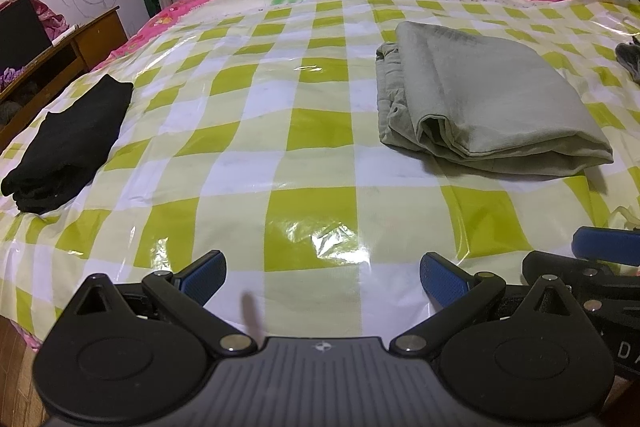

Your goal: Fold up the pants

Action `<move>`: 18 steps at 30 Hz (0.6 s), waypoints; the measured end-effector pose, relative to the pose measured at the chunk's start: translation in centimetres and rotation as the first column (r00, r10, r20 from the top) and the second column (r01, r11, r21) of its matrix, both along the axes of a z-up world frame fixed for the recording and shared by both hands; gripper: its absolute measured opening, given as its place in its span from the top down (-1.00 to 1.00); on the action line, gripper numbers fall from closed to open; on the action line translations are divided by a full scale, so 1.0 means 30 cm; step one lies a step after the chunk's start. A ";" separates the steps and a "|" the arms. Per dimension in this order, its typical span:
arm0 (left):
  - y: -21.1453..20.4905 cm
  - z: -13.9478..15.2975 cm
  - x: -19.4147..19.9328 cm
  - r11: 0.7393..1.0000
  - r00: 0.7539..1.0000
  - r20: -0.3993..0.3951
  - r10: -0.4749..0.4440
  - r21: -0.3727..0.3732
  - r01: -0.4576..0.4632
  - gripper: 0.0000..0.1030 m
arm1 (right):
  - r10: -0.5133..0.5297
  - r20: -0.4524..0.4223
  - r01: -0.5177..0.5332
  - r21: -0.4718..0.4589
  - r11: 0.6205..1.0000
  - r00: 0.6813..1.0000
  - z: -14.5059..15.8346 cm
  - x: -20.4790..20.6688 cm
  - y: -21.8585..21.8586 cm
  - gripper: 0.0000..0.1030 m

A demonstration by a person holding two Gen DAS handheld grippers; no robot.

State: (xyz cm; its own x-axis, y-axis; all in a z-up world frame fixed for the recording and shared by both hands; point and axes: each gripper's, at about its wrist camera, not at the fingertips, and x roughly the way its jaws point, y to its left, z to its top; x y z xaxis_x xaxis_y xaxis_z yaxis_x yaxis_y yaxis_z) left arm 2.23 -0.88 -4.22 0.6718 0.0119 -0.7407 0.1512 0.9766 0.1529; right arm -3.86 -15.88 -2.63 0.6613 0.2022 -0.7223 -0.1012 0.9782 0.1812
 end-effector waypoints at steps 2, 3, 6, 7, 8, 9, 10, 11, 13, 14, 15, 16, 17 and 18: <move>-0.002 0.002 0.001 1.000 1.000 0.005 -0.008 0.001 0.008 -1.00 | 0.005 -0.001 -0.005 -0.009 1.000 1.000 0.000 0.001 0.006 0.10; -0.004 0.001 0.003 1.000 1.000 0.006 -0.009 0.003 0.009 -1.00 | 0.009 -0.002 -0.009 -0.021 1.000 1.000 -0.001 0.001 0.013 0.11; -0.008 0.001 0.009 1.000 1.000 0.003 -0.009 -0.004 0.009 -1.00 | 0.020 0.007 -0.020 -0.045 0.999 1.000 0.005 -0.008 0.026 0.10; -0.011 0.001 0.009 1.000 1.000 0.002 -0.009 -0.005 0.010 -1.00 | 0.021 0.012 -0.020 -0.046 0.999 1.000 0.009 -0.012 0.027 0.11; -0.015 0.002 0.007 1.000 1.000 0.005 -0.010 -0.003 0.010 -1.00 | 0.020 0.020 -0.019 -0.043 0.999 1.000 0.015 -0.018 0.025 0.10; -0.020 0.003 0.006 1.000 1.000 0.008 -0.012 0.001 0.012 -1.00 | 0.019 0.024 -0.018 -0.040 0.999 1.000 0.019 -0.023 0.022 0.10; -0.025 0.004 0.005 1.000 1.000 0.011 -0.013 0.004 0.013 -1.00 | 0.017 0.025 -0.016 -0.036 0.999 1.000 0.022 -0.025 0.019 0.11; -0.029 0.008 0.006 1.000 1.000 0.015 -0.013 0.006 0.013 -1.00 | 0.016 0.026 -0.015 -0.033 0.999 1.000 0.025 -0.028 0.016 0.11; -0.035 0.014 0.006 1.000 1.000 0.024 -0.013 0.008 0.013 -1.00 | 0.014 0.030 -0.013 -0.026 1.000 0.999 0.033 -0.034 0.011 0.11; -0.037 0.017 0.005 1.000 1.000 0.028 -0.014 0.009 0.013 -1.00 | 0.013 0.034 -0.013 -0.024 1.000 0.999 0.037 -0.036 0.010 0.11; -0.040 0.020 0.005 1.000 0.999 0.033 -0.013 0.011 0.013 -1.00 | 0.012 0.039 -0.011 -0.022 1.000 0.999 0.041 -0.039 0.008 0.11; -0.041 0.022 0.003 1.000 0.999 0.038 -0.012 0.013 0.012 -1.00 | 0.011 0.043 -0.010 -0.018 1.000 0.999 0.044 -0.041 0.006 0.11; -0.043 0.025 0.002 1.000 0.999 0.043 -0.012 0.014 0.011 -1.00 | 0.010 0.045 -0.009 -0.013 1.000 0.999 0.047 -0.042 0.004 0.11; -0.044 0.027 0.001 1.000 0.999 0.047 -0.012 0.015 0.011 -1.00 | 0.008 0.046 -0.007 -0.009 1.000 0.999 0.050 -0.043 0.002 0.11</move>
State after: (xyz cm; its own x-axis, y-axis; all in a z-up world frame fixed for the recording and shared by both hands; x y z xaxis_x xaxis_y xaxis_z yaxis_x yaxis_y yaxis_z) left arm 2.27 -2.20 -3.40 0.7059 0.0146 -0.7082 0.1546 0.9725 0.1741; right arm -5.15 -15.82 -1.13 0.6925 0.2008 -0.6929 -0.1164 0.9790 0.1673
